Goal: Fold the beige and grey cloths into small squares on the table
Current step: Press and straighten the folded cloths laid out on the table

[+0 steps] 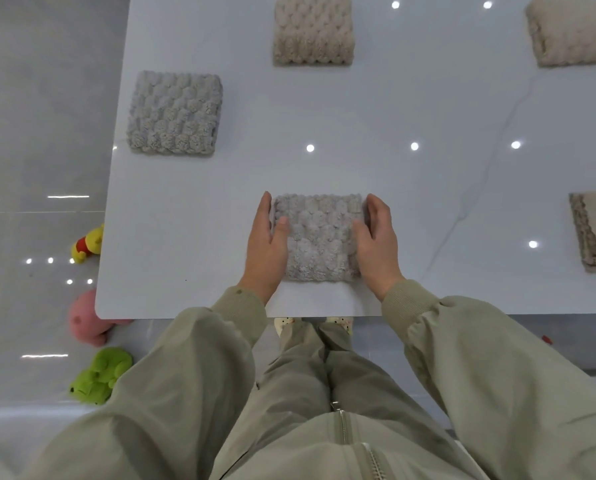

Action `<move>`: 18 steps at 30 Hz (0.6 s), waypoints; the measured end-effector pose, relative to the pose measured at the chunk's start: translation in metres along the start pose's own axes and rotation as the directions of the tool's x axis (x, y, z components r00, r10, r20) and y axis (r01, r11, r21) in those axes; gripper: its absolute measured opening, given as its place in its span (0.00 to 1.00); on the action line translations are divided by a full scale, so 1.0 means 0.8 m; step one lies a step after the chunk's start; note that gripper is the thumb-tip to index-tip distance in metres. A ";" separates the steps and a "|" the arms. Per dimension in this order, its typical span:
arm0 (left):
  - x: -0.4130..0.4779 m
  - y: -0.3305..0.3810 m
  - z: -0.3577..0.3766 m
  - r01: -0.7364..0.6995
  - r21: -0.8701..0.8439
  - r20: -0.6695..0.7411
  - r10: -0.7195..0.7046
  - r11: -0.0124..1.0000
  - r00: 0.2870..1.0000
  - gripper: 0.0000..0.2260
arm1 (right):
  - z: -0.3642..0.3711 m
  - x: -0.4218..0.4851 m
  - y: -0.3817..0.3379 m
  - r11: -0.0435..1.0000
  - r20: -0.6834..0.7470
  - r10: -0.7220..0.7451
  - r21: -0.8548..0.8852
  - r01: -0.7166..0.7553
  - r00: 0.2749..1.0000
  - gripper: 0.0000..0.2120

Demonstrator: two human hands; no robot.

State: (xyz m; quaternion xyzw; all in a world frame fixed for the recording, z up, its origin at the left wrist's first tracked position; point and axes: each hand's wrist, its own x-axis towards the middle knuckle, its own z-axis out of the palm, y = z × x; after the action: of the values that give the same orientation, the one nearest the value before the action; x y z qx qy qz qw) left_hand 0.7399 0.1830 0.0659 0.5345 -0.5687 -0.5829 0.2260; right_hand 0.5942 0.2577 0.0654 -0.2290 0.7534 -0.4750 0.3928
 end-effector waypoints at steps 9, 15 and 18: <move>0.007 0.005 0.018 -0.021 -0.011 -0.020 0.021 1.000 1.000 0.23 | 0.014 0.013 -0.010 0.998 -0.023 -0.034 -0.053 0.032 0.999 0.24; -0.002 -0.004 0.007 -0.011 -0.031 -0.065 0.009 0.999 0.998 0.22 | -0.001 0.016 -0.010 0.996 0.002 -0.034 -0.078 0.034 0.999 0.23; -0.018 -0.013 0.012 -0.013 -0.039 -0.253 0.003 0.999 0.967 0.20 | -0.017 0.021 -0.011 0.985 0.038 -0.053 -0.162 0.058 0.998 0.23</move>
State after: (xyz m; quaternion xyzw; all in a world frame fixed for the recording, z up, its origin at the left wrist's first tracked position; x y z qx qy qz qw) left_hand 0.7396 0.2019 0.0596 0.5974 -0.5255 -0.5205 0.3099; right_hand 0.5732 0.2486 0.0700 -0.2893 0.7763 -0.4186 0.3721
